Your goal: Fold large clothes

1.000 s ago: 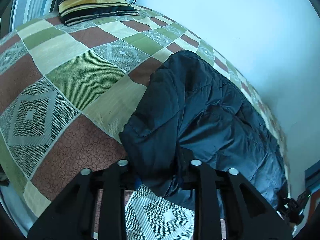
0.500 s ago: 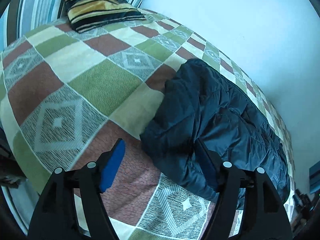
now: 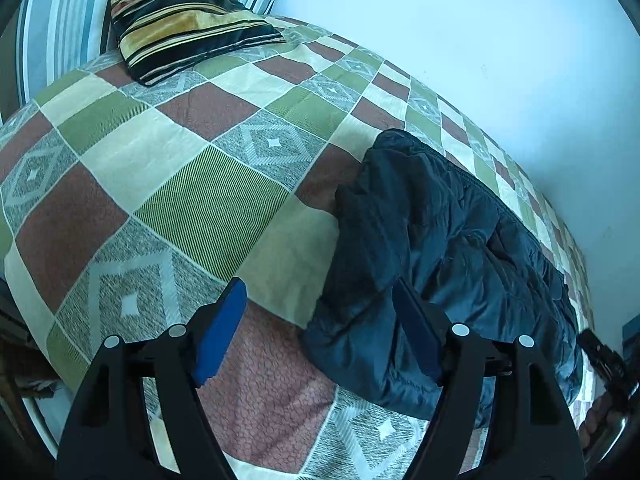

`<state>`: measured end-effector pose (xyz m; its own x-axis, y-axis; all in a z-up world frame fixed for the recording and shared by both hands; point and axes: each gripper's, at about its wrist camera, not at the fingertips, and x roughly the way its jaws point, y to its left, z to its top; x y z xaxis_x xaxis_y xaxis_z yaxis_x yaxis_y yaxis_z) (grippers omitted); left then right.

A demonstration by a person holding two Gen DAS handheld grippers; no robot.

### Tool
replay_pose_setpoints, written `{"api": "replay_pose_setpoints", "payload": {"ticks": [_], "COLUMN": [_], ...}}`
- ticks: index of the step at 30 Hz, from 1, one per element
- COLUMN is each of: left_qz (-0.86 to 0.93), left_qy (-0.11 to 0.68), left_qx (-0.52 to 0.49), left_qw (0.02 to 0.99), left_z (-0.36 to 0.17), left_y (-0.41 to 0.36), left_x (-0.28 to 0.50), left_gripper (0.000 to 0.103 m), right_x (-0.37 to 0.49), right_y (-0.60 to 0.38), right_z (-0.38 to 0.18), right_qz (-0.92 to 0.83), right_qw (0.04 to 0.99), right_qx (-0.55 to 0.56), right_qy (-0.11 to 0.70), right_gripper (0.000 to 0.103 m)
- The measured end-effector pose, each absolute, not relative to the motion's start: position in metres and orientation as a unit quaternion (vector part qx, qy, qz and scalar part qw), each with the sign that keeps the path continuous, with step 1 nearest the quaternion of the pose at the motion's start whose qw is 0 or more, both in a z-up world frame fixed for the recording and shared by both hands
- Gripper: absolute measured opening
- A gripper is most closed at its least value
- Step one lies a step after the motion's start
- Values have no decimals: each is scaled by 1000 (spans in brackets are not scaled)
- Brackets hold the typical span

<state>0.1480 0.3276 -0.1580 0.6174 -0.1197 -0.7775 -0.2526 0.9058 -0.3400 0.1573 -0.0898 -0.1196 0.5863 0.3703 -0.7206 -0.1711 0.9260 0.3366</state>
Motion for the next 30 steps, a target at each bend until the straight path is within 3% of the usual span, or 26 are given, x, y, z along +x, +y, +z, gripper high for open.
{"api": "replay_pose_setpoints", "payload": {"ticks": [12, 30], "left_qz": [10, -103], "left_qy": [460, 526], "left_qx": [-155, -80], "left_qw": [874, 841], "left_z": [-156, -171], "left_y": [321, 288], "left_x": [183, 247], "left_gripper": [76, 76], "right_x": [191, 185], "right_y": [-34, -25], "right_z": [-176, -181], "right_qz": [84, 71], "right_qw": [867, 880], "right_qx": [64, 45], "right_qy": [488, 468], "right_gripper": [44, 45]}}
